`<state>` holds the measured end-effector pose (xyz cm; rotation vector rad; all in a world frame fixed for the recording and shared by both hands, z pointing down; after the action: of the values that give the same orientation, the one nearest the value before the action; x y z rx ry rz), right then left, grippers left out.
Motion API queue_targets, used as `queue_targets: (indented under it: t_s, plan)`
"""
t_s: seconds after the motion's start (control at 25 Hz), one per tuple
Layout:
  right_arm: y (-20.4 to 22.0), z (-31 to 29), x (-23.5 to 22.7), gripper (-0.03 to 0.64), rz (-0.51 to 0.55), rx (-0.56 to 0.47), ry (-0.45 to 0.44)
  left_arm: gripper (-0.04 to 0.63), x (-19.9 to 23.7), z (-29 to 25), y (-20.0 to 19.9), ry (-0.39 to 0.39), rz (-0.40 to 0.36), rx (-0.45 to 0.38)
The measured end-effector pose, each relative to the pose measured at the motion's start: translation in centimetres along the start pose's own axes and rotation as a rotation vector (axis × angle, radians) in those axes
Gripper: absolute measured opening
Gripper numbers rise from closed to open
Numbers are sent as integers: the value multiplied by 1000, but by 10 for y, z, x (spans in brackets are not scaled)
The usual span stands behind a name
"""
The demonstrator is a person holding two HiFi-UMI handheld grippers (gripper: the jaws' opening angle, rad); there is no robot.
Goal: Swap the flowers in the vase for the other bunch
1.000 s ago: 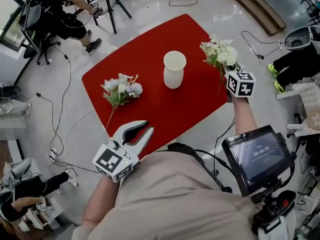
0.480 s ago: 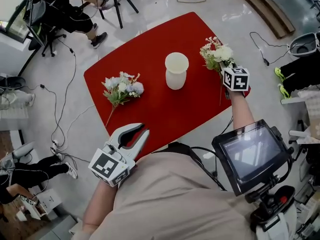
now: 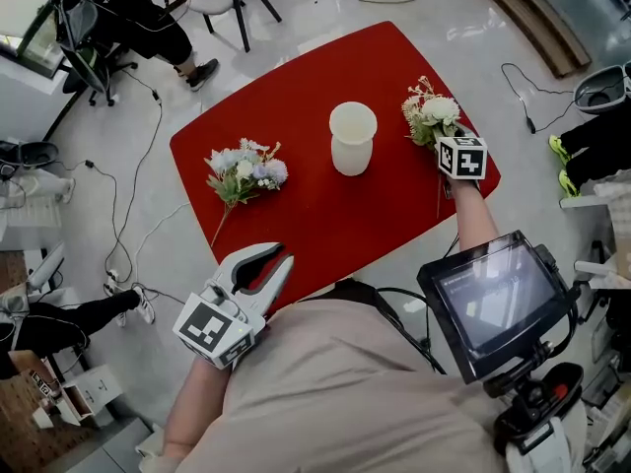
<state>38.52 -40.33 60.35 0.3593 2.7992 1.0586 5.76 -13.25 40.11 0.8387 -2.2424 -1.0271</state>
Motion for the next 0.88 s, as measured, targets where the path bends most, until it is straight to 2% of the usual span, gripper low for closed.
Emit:
queue_targets:
  t_s: [0.24,0.56,0.88]
  plan:
    - [5,-5,6,141,-7,-6,-24,60,0,3,1,2,2,8]
    - [1,-2,8,281,-28,-32,-43,61,2,4,-1,16,5,9]
    - [-3,4,9,314,1,-34,-16,60,8,0,2,47,6,1]
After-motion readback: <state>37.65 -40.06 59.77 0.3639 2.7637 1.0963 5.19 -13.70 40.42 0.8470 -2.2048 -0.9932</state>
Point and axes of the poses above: the fingertips, and each gripper's own axes: z backward along the fingers, x to its left, y out of its underside, the point moved 1 cm from there along z, backward along the fingers, and after that the axes turned 12 degrees about x, right-handed, at the moved point
